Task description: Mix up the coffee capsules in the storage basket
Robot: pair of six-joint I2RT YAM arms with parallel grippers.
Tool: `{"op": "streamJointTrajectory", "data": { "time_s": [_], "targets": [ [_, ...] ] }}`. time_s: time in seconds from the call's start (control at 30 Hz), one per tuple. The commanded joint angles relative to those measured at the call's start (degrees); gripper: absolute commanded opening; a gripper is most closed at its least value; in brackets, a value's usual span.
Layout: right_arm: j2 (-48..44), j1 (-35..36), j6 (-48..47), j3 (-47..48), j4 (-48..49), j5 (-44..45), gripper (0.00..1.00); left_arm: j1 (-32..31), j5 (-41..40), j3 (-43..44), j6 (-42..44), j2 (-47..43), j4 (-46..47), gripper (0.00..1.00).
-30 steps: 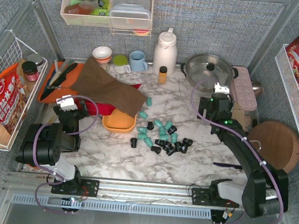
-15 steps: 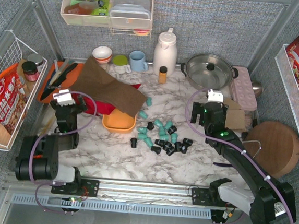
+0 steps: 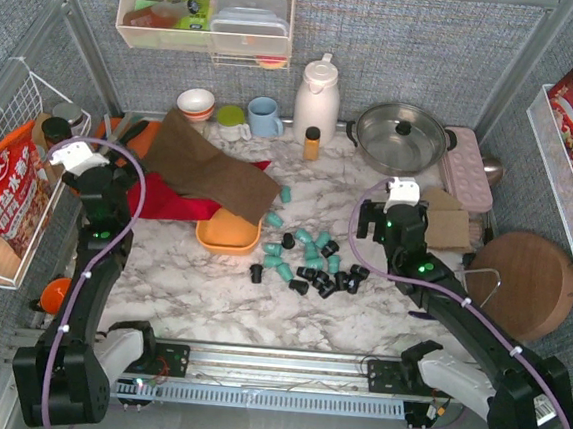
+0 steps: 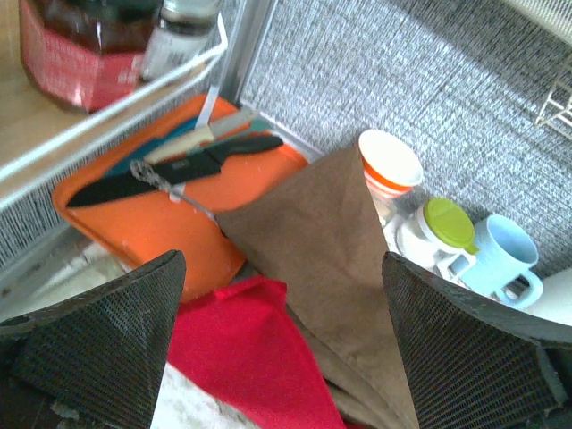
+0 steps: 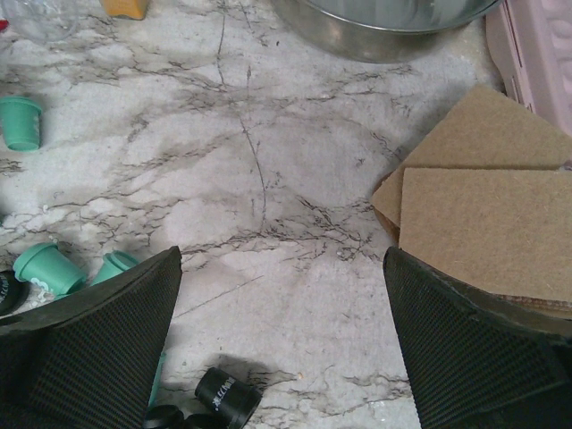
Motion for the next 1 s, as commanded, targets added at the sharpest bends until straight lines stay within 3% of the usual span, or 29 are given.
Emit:
{"op": "streamJointTrajectory", "data": {
  "time_s": [0.0, 0.13, 0.23, 0.5, 0.97],
  "targets": [
    [-1.32, 0.52, -0.11, -0.17, 1.86, 0.12, 0.99, 0.11, 4.85, 0.44, -4.33, -0.95, -7.65, 0.99],
    [-2.35, 0.65, -0.21, -1.19, 2.80, 0.48, 0.99, -0.62, 15.10, 4.89, 0.85, 1.27, -7.16, 0.99],
    [-2.04, 0.65, -0.41, -1.25, 2.82, 0.82, 0.99, -3.89, 15.77, 7.58, 5.41, 2.79, -7.49, 0.99],
    [0.02, 0.73, -0.55, -0.72, 2.88, 1.12, 0.99, -21.41, 9.71, 10.42, 16.31, 7.17, -11.94, 0.99],
    [0.18, 0.78, 0.01, 0.01, 1.47, 3.57, 0.99, -44.00, -3.42, 21.31, 15.32, 26.97, -18.31, 0.99]
  ]
}}
